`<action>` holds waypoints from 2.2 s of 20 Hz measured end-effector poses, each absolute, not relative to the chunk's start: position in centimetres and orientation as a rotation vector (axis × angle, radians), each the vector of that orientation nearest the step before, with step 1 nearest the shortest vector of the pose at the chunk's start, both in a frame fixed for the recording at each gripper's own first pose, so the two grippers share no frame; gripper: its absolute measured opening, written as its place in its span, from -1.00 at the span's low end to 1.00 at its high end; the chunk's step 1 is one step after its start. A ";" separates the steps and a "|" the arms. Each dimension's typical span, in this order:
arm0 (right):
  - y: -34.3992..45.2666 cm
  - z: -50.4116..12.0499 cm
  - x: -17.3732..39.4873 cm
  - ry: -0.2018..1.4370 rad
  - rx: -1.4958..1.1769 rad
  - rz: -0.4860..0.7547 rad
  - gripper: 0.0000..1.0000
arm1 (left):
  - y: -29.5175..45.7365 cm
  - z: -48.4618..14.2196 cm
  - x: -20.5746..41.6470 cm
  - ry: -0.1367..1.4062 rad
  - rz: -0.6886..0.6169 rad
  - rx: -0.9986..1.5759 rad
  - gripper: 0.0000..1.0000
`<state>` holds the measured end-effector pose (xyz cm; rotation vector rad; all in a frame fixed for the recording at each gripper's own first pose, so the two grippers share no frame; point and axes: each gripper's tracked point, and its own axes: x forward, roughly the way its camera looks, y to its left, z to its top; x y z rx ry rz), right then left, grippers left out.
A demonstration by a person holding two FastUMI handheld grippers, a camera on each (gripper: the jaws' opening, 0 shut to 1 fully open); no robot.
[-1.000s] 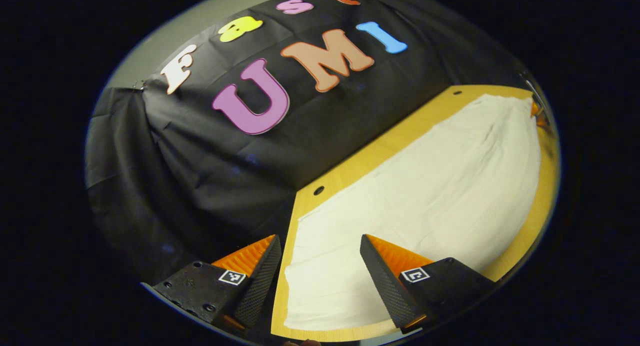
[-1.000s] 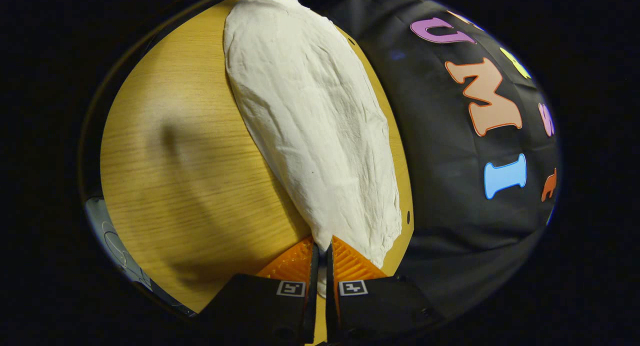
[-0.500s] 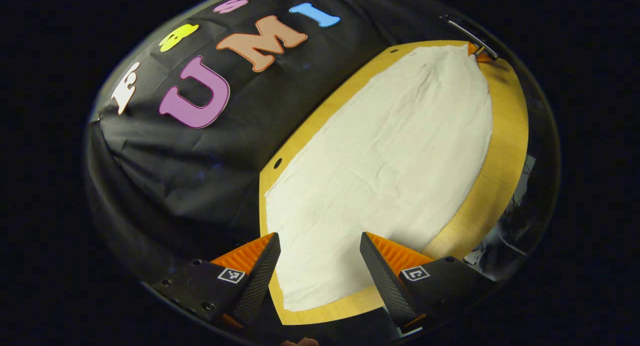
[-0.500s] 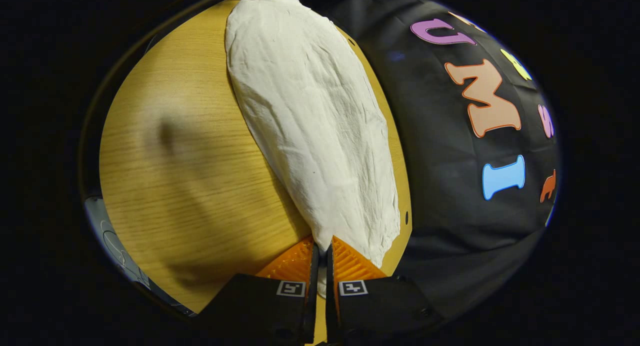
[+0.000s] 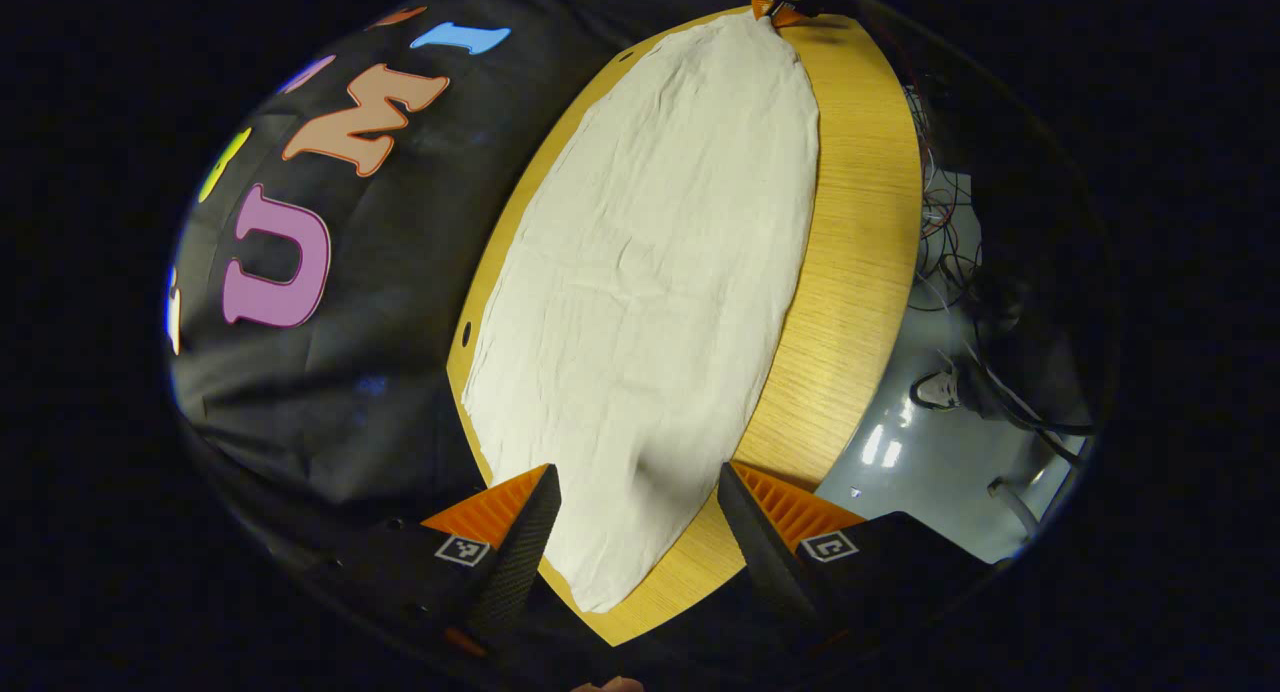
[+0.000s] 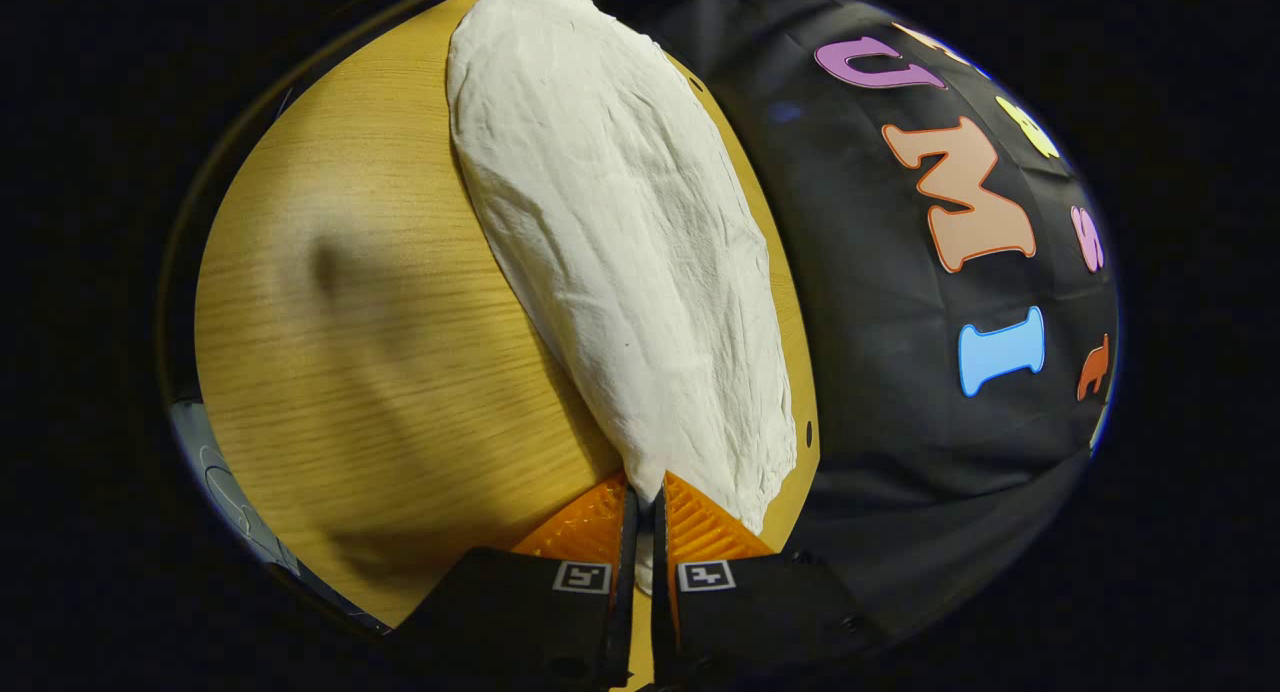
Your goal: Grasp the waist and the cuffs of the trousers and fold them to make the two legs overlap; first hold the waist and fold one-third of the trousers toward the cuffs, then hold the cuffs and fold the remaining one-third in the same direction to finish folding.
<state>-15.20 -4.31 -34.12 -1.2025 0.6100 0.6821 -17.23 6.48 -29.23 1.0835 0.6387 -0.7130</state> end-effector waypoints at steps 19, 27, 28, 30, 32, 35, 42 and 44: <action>-4.2 -34.1 -15.3 0.594 -1.209 0.666 -0.79 | 4.6 -32.2 -15.3 0.740 -0.821 1.217 -0.82; -4.6 -32.8 -14.5 0.610 -1.156 0.668 -0.79 | 4.9 -31.6 -14.8 0.790 -0.786 1.118 -1.00; -4.5 -32.1 -14.0 0.598 -1.154 0.660 -0.74 | 4.8 -31.1 -14.6 0.777 -0.771 1.128 -1.00; -4.5 -30.8 -12.8 0.574 -1.148 0.640 -0.80 | 4.7 -29.8 -13.9 0.749 -0.749 1.147 -1.00; -4.4 -29.5 -11.7 0.554 -1.142 0.619 -0.74 | 5.2 -29.1 -12.7 0.741 -0.723 1.142 -1.00; -4.2 -27.8 -10.1 0.518 -1.129 0.593 -0.80 | 5.3 -27.6 -10.8 0.726 -0.681 1.146 -1.00; -3.9 -24.6 -5.8 0.434 -1.077 0.555 -0.80 | 5.2 -23.0 -5.1 0.672 -0.547 1.163 -1.00; -4.0 -23.7 -4.5 0.413 -1.061 0.538 -0.80 | 5.0 -21.8 -3.6 0.656 -0.522 1.168 -1.00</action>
